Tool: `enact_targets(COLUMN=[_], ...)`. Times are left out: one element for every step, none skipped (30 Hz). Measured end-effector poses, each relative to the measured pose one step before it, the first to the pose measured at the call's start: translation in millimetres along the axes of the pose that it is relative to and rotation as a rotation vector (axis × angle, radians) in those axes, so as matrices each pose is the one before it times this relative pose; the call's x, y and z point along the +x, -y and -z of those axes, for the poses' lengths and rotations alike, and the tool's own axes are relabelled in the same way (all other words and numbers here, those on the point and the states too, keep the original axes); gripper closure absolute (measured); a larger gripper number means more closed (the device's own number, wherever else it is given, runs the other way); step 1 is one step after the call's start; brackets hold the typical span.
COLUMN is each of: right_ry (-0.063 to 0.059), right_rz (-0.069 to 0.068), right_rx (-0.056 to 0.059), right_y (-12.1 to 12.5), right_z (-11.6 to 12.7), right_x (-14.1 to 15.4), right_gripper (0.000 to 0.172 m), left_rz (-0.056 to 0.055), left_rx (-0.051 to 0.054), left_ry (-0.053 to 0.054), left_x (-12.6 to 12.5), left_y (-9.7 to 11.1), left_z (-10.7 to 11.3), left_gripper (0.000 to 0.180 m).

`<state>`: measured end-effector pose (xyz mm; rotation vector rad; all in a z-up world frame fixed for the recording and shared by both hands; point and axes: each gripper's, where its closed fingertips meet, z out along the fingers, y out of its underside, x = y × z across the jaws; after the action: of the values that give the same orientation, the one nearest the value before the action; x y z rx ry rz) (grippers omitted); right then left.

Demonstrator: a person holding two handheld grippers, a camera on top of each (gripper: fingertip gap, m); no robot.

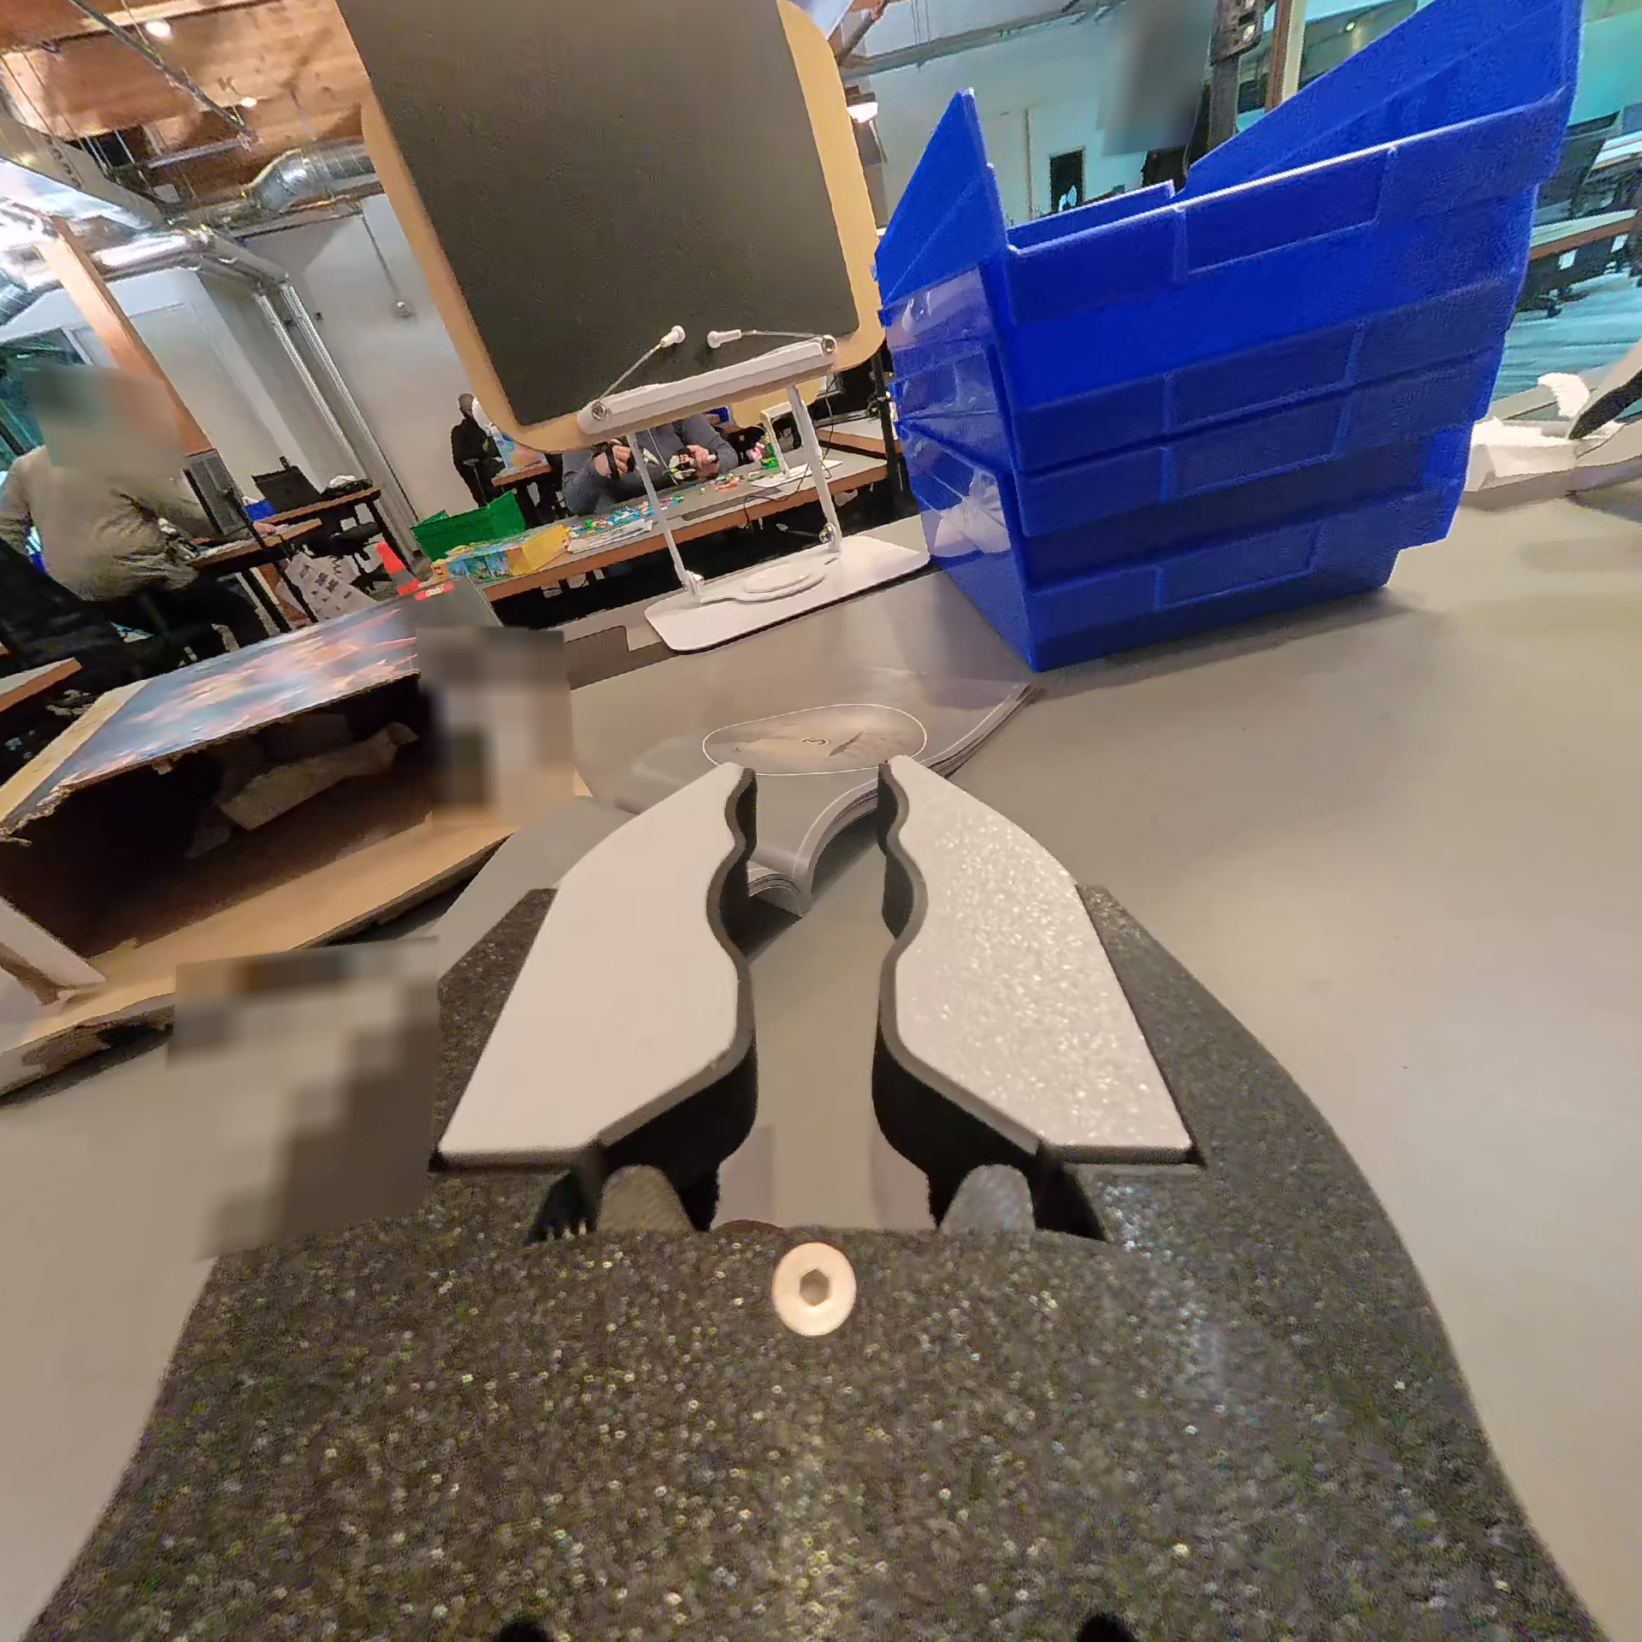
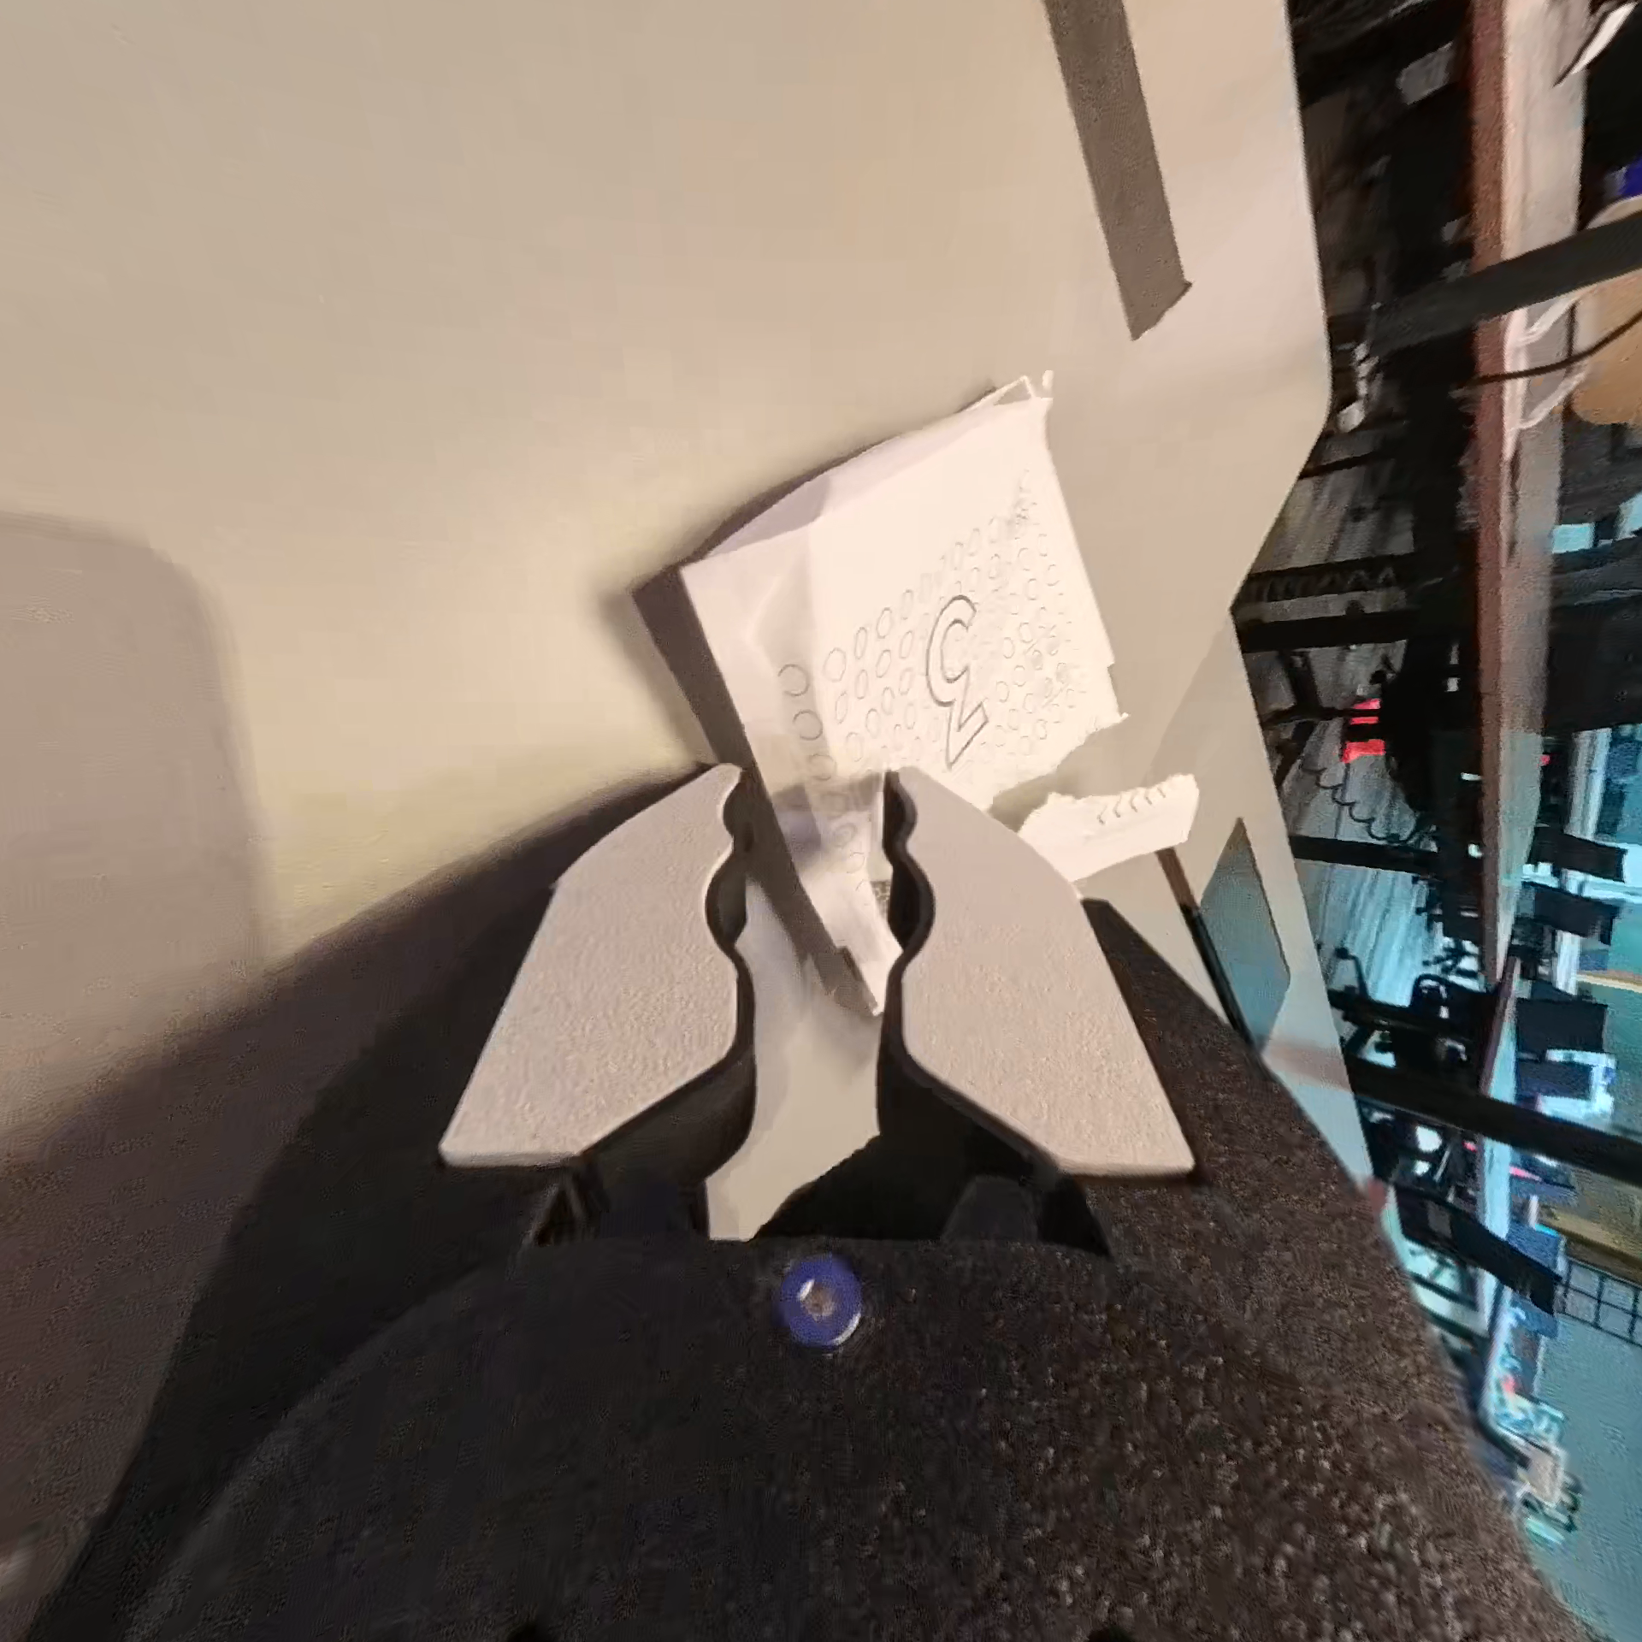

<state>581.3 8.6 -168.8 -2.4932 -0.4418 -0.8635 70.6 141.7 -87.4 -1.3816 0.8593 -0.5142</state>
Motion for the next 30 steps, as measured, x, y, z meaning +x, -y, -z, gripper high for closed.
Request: enact_targets(right_ry=[0.0214,-0.0002,-0.0078,-0.0132,-0.0172,-0.025,-0.0265,-0.027,-0.0309,-0.0287,-0.0307,-0.0368,-0.044,-0.0413,-0.038,-0.0354,-0.0338,-0.02,-0.0032,0.0165,0.0298,0.027,0.0187,0.0224,0.0298,0.0321,0.019,0.0071,-0.0016,-0.0014], right_rz=[-0.0021,-0.0015,0.0053,0.0136,0.0162,0.0082,-0.0058,-0.0207,-0.0329,-0.0389,-0.0374,-0.0289,-0.019,-0.0093,-0.0057,-0.0047,-0.0068,-0.0069,-0.0073,-0.0051,0.0015,0.0143,0.0273,0.0342,0.0346,0.0346,0.0297,0.0253,0.0225,0.0174], right_rx=[-0.0283,-0.0313,-0.0337,-0.028,-0.0179,-0.0032,0.0068,0.0138,0.0217,0.0286,0.0294,0.0275,0.0282,0.0295,0.035,0.0426,0.0502,0.0541,0.057,0.0545,0.0448,0.0377,0.0334,0.0204,-0.0039,-0.0216,-0.0267,-0.0297,-0.0245,-0.016], right_y=[-0.45,-0.92,-1.44,-1.17,-0.73,0.16,1.06,1.36,1.77,3.04,3.67,4.37,5.78,7.8,10.79,14.36,18.3,21.59,24.78,26.13,25.7,24.54,22.84,19.96,14.84,9.62,7.02,4.96,3.92,3.76], right_z=[-3.19,-2.83,-2.64,-1.97,-1.64,-0.55,2.22,2.36,4.09,6.06,7.62,9.73,11.32,12.72,14.0,15.96,17.2,17.69,17.44,15.38,13.26,10.34,7.46,4.13,1.0,-2.92,-6.22,-6.78,-8.16,-8.92], right_x=[0.91,3.18,3.34,2.61,2.03,1.85,0.68,3.66,6.12,7.89,9.6,11.66,13.77,14.47,14.67,15.06,14.58,12.29,8.41,2.61,-2.73,-5.74,-7.42,-10.46,-12.6,-12.54,-10.6,-8.08,-6.0,-5.33], right_gripper=[0.149,0.15,0.151,0.151,0.152,0.155,0.157,0.159,0.161,0.161,0.161,0.161,0.161,0.161,0.161,0.161,0.161,0.161,0.161,0.161,0.161,0.16,0.16,0.161,0.16,0.16,0.16,0.16,0.159,0.158], left_rz=[-0.0008,-0.0005,-0.0005,0.0008,0.0026,0.0039,0.005,0.0054,0.0041,0.0035,0.0034,0.0021,0.0011,0.0013,0.001,0.0001,-0.0005,-0.0012,-0.0018,-0.0015,-0.0009,-0.0016,-0.0031,-0.002,0.0001,0.0015,0.0022,0.0029,0.0033,0.0035], left_rx=[-0.0006,-0.0009,-0.0011,0.0006,0.0019,0.0023,0.0022,0.002,0.0018,0.002,0.002,0.0014,0.0005,0.0001,-0.0003,-0.0013,-0.002,-0.0024,-0.0024,-0.002,-0.0017,-0.0018,-0.0017,0.0,0.0016,0.0028,0.0034,0.0036,0.0038,0.0039], left_ry=[-0.0028,-0.0032,-0.0026,-0.002,-0.0012,-0.0013,-0.0013,-0.0017,-0.001,-0.001,-0.0021,-0.0019,-0.0008,-0.0011,-0.0012,-0.0008,-0.0007,-0.0006,-0.0002,-0.0005,-0.0013,-0.0015,0.0003,0.0004,0.0,-0.0005,-0.0008,-0.0004,-0.0006,-0.0006], left_x=[0.57,0.64,0.43,0.31,-0.06,-0.17,-0.17,-0.17,-0.26,-0.15,0.1,0.2,-0.01,0.16,0.2,0.2,0.29,0.37,0.39,0.41,0.6,0.58,0.33,0.19,0.05,-0.07,-0.04,-0.24,-0.16,-0.22], left_y=[-0.01,-0.06,-0.11,0.08,0.25,0.25,0.33,0.29,0.18,0.24,0.27,0.24,0.03,0.0,0.05,-0.15,-0.2,-0.33,-0.2,-0.26,-0.1,-0.12,-0.19,-0.03,0.21,0.4,0.46,0.46,0.48,0.48], left_z=[-0.13,-0.1,-0.08,-0.04,0.2,0.13,0.21,0.17,0.1,0.21,0.05,0.14,0.06,-0.07,-0.11,-0.2,-0.18,-0.31,-0.33,-0.27,-0.38,-0.23,-0.32,0.02,0.17,0.26,0.3,0.38,0.51,0.45], left_gripper=[0.155,0.155,0.155,0.155,0.155,0.155,0.155,0.156,0.156,0.156,0.156,0.156,0.156,0.156,0.156,0.156,0.156,0.156,0.156,0.156,0.156,0.156,0.156,0.157,0.157,0.157,0.157,0.157,0.157,0.157])
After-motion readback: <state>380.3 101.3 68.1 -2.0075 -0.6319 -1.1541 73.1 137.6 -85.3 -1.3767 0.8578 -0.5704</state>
